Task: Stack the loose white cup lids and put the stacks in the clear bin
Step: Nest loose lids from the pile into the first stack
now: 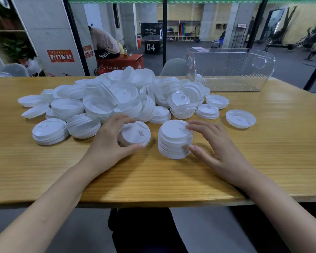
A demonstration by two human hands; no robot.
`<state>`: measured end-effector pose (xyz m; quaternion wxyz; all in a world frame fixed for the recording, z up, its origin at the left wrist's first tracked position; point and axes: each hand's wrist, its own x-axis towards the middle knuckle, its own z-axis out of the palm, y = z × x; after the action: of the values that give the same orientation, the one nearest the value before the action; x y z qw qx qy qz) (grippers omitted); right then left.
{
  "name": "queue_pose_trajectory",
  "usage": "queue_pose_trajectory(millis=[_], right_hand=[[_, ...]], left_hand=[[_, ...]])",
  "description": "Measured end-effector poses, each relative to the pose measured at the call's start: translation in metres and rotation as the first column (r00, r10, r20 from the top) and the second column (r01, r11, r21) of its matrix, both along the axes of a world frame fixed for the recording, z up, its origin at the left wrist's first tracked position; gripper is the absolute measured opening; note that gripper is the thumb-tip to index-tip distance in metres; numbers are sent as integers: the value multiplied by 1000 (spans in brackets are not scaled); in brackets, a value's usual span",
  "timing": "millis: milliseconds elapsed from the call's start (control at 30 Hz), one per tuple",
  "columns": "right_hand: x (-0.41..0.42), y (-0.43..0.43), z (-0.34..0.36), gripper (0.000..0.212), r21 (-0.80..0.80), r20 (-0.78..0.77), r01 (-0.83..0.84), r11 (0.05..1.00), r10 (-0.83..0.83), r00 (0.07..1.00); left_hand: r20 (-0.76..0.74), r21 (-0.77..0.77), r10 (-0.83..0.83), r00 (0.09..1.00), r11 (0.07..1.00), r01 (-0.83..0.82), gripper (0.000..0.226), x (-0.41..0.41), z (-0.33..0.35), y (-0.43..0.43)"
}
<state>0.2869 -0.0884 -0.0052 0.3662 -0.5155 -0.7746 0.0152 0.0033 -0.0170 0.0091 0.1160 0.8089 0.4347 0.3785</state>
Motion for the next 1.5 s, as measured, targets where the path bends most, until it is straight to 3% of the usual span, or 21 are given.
queue_pose_trajectory(millis=[267,433,567,800,1267,1400,1500], right_hand=[[1,0,-1,50,-1,4,-6,1000,6,1000],[0,0,0,50,2,3,6,1000,-6,1000],[0,-1,0,51,2,-3,36,999,-36,999],[3,1,0,54,13,-65,97,995,-96,993],[2,-1,0,57,-66,-59,86,994,-90,994],[1,1,0,71,-132,-100,73,989,-86,991],[-1,7,3,98,-277,-133,33,960,-72,988]], left_hand=[[-69,-28,30,997,999,-32,61,-3,-6,4],[135,14,49,990,999,-51,48,6,4,-3],[246,-43,-75,966,995,88,50,30,20,-15],[225,-147,-188,956,963,224,41,64,14,-16],[196,-154,-220,956,956,251,36,66,10,-10],[186,-176,-226,956,950,259,34,65,10,-9],[171,-161,-243,955,949,271,35,65,12,-8]])
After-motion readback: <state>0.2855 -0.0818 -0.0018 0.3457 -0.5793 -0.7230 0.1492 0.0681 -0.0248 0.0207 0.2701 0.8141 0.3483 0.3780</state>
